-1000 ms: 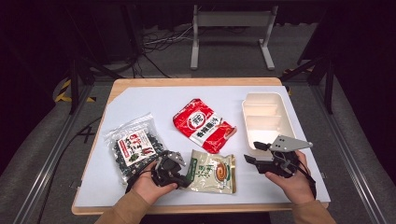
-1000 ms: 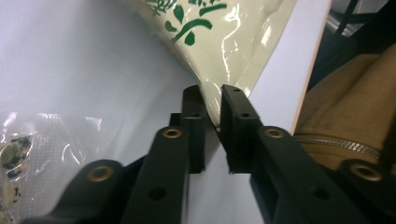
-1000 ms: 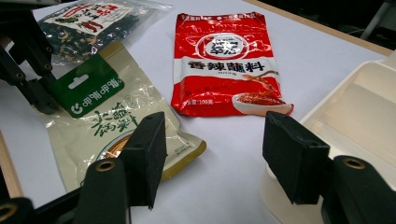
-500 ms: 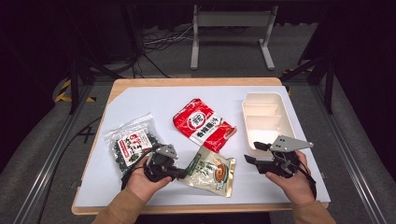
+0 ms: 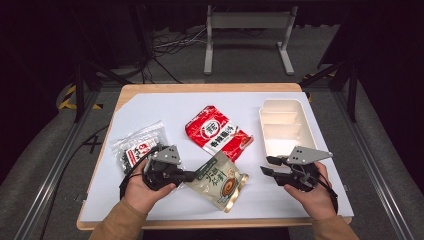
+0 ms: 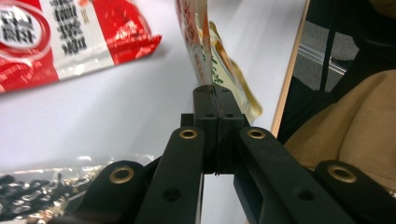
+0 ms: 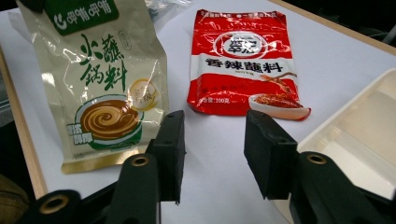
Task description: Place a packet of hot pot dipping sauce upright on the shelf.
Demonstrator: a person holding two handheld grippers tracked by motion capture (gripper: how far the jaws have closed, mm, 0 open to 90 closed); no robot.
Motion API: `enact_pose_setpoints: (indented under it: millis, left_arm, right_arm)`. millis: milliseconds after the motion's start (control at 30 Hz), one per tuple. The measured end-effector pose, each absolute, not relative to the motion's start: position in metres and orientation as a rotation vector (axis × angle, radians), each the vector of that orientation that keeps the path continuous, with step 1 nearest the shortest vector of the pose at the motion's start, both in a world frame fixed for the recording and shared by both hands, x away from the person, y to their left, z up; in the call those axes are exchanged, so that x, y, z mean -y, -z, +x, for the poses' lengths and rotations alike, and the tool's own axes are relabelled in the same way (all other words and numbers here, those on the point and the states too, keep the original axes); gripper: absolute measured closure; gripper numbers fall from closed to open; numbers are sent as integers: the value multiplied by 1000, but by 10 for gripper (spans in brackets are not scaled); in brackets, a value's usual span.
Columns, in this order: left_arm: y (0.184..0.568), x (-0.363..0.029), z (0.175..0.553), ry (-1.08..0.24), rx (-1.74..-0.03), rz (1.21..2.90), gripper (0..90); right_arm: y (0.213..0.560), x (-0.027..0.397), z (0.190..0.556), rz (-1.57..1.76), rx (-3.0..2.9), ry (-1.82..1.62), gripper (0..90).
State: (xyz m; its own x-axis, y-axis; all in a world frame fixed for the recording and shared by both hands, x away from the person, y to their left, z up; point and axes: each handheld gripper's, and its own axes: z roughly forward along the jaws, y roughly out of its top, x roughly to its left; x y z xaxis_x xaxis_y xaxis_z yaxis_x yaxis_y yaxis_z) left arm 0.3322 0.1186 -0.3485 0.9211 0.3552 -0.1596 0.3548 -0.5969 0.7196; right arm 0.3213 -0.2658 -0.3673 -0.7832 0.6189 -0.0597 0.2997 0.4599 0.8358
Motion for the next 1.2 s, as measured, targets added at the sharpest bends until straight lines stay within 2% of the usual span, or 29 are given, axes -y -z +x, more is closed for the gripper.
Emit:
enact_pose_setpoints:
  millis: [367,533,633,800,900,1000,1200]
  left_arm:
    - [318,-118,319,-137,-411,2230,900]
    - [305,-118,315,-194,-382,2237,900]
    - [301,-118,315,-212,-377,2239,900]
    - [295,-117,316,-226,-369,2234,900]
    - [292,-115,315,-222,-361,2231,900]
    - [288,-112,315,-218,-343,2237,900]
    - [285,-107,315,-224,-341,2248,900]
  right_arm:
    - [356,258,314,660,-2373,-1299,669]
    - [347,252,313,563,-2368,-1283,766]
    - [344,250,313,530,-2378,-1281,779]
    - [341,241,312,494,-2392,-1285,742]
    - [339,235,310,468,-2398,-1282,690]
    - [336,230,309,490,-2419,-1336,600]
    - [330,221,307,453,-2446,-1380,541]
